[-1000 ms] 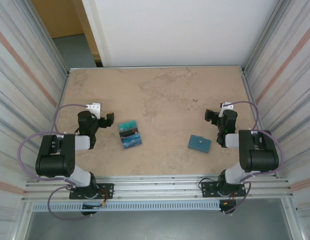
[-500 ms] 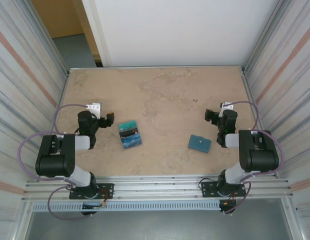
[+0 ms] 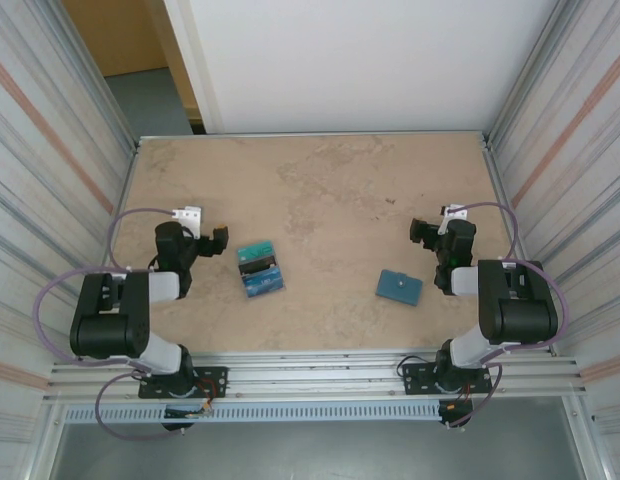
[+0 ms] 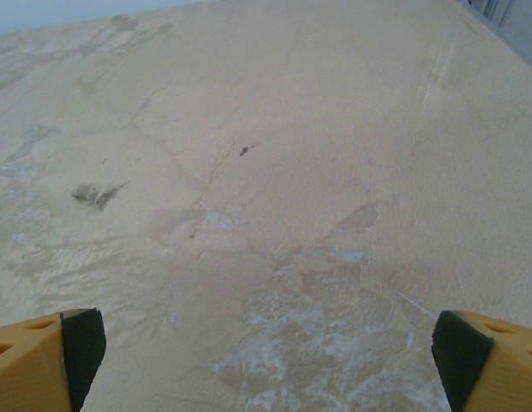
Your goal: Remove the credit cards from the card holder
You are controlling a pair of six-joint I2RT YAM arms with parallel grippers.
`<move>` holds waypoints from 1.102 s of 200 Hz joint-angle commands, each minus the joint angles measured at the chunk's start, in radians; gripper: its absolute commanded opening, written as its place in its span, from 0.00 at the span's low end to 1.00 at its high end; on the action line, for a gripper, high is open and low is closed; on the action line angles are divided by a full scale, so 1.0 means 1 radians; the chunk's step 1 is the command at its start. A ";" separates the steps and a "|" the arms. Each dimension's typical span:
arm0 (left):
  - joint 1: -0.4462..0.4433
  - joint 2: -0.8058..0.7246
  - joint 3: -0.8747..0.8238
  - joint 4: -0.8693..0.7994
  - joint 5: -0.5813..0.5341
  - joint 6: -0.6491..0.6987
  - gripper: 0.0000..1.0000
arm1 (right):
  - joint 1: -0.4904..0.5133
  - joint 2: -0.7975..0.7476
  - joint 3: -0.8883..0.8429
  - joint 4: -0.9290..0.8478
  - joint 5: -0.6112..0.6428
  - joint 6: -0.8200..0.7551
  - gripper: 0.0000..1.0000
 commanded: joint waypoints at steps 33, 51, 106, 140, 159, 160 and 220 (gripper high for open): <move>-0.007 -0.190 0.032 -0.144 -0.082 -0.037 0.99 | -0.017 -0.116 0.122 -0.273 -0.029 -0.005 0.99; -0.008 -0.270 0.050 -0.223 -0.129 -0.062 0.99 | -0.015 -0.197 0.145 -0.366 -0.009 0.012 0.99; -0.024 -0.513 0.063 -0.416 -0.173 -0.183 0.99 | 0.006 -0.385 0.256 -0.821 -0.021 0.170 0.99; -0.162 -0.611 0.109 -0.557 -0.338 -0.172 0.99 | 0.036 -0.416 0.311 -1.070 -0.075 0.261 0.99; -0.263 -0.631 0.142 -0.618 -0.410 -0.165 0.99 | 0.052 -0.415 0.314 -1.160 -0.145 0.308 0.99; -0.268 -0.631 0.144 -0.620 -0.414 -0.164 0.99 | 0.053 -0.416 0.314 -1.162 -0.149 0.312 0.99; -0.494 -0.614 0.205 -0.666 -0.466 -0.182 0.99 | 0.101 -0.335 0.313 -1.250 -0.328 0.350 0.99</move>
